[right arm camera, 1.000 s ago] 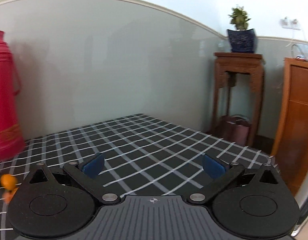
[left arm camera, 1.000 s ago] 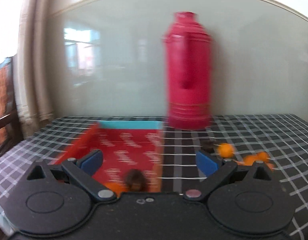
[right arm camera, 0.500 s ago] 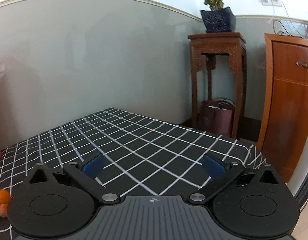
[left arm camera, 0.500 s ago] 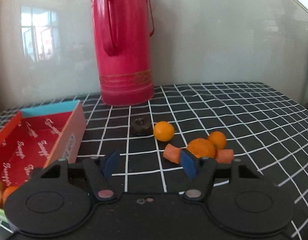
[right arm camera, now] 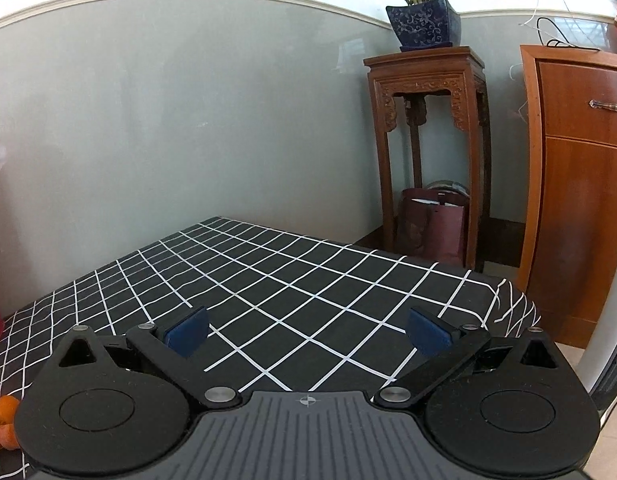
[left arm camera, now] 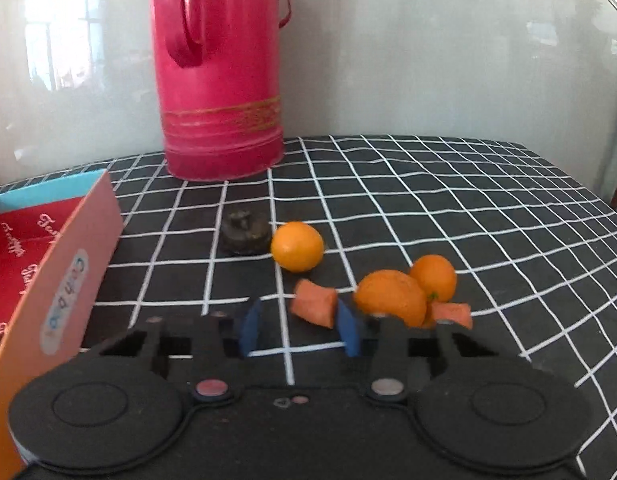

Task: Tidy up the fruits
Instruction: 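Carry the carrot chunk into the red box and open the left gripper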

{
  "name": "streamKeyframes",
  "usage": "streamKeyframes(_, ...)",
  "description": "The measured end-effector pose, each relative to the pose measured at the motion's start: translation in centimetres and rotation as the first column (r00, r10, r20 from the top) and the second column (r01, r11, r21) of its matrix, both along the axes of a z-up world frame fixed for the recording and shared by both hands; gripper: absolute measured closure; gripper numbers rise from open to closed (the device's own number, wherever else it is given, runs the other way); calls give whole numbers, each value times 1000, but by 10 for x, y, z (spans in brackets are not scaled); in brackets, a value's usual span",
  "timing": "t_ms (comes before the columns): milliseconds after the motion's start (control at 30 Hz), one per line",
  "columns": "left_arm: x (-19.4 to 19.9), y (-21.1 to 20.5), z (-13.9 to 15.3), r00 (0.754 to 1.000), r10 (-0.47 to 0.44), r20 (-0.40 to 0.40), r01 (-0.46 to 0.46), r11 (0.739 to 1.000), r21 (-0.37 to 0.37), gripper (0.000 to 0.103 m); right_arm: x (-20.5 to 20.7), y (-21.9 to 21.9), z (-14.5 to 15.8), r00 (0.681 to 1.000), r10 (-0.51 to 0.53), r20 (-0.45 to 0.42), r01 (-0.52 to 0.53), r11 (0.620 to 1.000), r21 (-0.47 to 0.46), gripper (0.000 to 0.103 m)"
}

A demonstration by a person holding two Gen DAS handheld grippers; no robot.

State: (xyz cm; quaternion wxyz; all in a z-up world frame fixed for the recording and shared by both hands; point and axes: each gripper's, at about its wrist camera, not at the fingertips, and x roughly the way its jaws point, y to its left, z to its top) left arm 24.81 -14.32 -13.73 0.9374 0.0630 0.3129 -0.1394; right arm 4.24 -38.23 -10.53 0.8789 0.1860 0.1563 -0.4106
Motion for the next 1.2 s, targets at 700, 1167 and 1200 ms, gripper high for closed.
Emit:
streamKeyframes(700, -38, 63, 45, 945, 224, 237, -236, 971, 24, 89, 23, 42, 4, 994, 109, 5, -109, 994, -16, 0)
streamKeyframes(1167, -24, 170, 43, 857, 505, 105, -511, 859, 37, 86, 73, 118, -3, 945, 325, -37, -326, 944, -53, 0)
streamKeyframes(1200, -25, 173, 42, 852, 514, 96, -519, 854, 37, 81, 74, 121, -4, 939, 342, -37, -343, 938, -52, 0)
